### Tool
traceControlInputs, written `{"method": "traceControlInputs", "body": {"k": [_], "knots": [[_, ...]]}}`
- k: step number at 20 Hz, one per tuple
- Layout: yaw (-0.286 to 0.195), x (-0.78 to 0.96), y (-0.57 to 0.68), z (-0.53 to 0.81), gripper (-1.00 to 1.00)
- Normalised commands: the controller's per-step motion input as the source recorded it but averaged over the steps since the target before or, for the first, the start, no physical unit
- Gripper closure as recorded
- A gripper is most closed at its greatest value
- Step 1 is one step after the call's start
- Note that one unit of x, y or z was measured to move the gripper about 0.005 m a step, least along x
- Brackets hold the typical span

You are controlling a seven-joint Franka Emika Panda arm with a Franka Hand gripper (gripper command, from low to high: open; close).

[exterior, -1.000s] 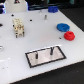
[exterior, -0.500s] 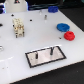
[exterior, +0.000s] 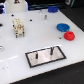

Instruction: Insert the blue gear onto the right peg, followed by the red gear

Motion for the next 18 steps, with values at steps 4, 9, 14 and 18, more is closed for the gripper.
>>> {"method": "traceControlInputs", "body": {"k": [4, 9, 14, 18], "knots": [[0.000, -0.34, 0.00, -0.54, -1.00], [0.000, -0.36, -0.16, -0.54, -1.00], [0.000, -0.30, -0.24, -0.54, -1.00], [0.000, -0.15, -0.31, -0.47, -1.00]]}}
